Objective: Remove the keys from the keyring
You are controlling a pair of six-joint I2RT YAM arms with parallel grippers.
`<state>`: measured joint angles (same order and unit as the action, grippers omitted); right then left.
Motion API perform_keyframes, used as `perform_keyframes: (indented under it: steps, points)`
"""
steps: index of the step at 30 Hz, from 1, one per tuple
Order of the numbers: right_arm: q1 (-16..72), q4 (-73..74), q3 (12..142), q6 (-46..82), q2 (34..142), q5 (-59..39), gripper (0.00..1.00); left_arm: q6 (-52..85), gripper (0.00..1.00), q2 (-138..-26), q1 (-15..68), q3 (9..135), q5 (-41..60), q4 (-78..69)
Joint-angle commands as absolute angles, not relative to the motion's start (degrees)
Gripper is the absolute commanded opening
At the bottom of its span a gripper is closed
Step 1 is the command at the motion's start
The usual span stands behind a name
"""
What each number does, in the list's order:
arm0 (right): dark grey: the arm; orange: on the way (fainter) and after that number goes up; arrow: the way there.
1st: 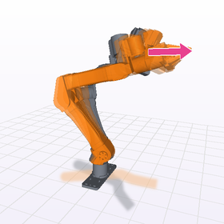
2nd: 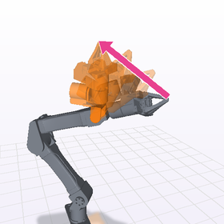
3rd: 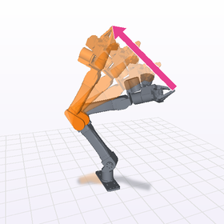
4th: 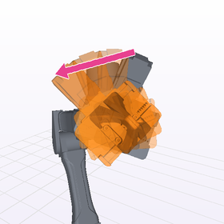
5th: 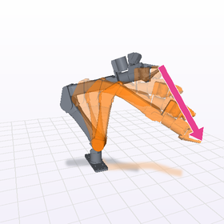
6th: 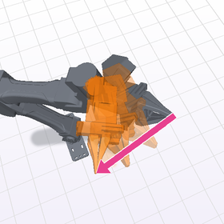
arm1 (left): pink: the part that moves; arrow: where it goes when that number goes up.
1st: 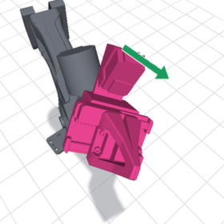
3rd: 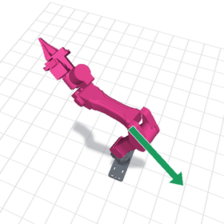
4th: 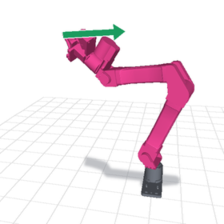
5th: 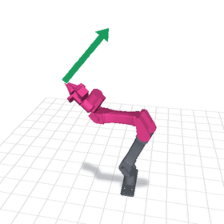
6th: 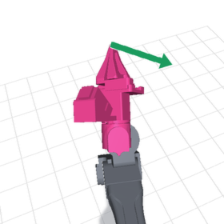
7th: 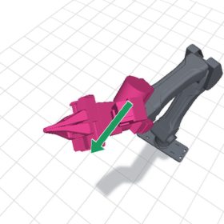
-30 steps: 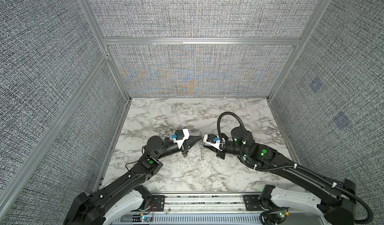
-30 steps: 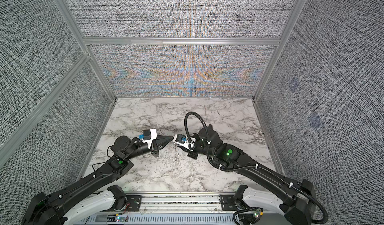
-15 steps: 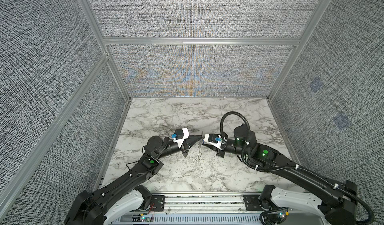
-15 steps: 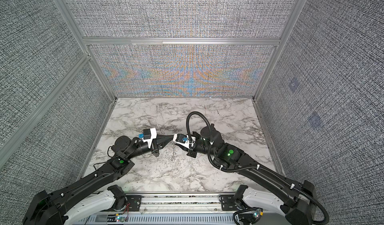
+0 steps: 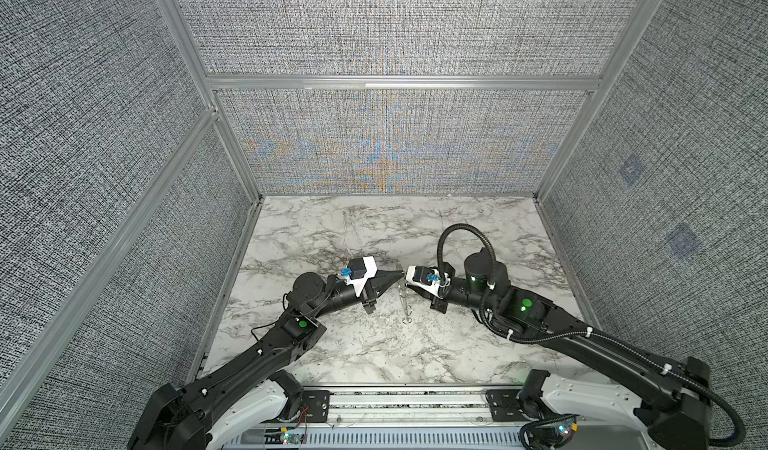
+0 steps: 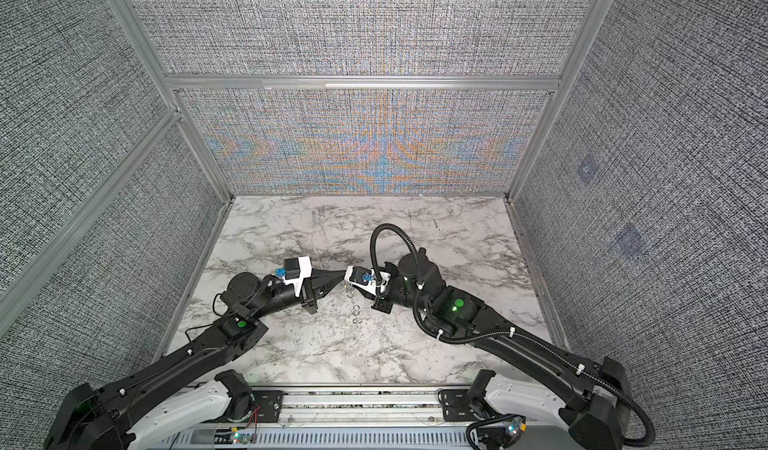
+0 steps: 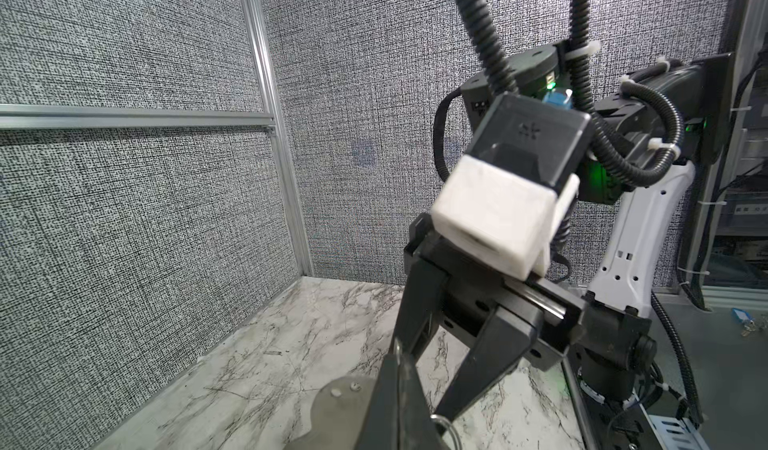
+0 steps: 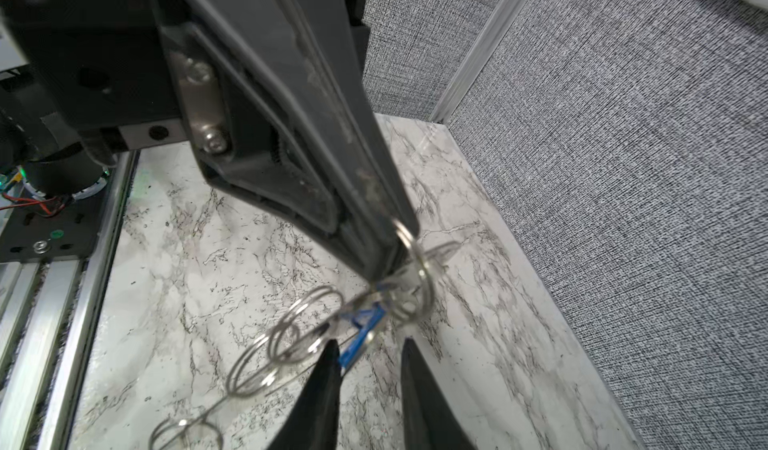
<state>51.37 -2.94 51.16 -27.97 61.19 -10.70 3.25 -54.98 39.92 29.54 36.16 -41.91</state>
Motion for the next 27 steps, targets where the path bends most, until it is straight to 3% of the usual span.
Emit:
perform_keyframes:
  steps: [1,14,27]
  points:
    - [51.5,1.4,50.5,-26.9,60.7,-10.2,0.26,3.6,0.0,-55.2,39.8,29.9,36.6,-44.5]
    - [51.6,-0.9,49.7,-28.1,59.6,-11.3,0.02,3.6,0.0,-54.9,39.6,30.1,36.2,-44.0]
    - [52.1,-5.9,52.6,-31.9,59.7,-14.9,0.0,4.0,0.0,-55.5,39.6,30.1,37.8,-43.7]
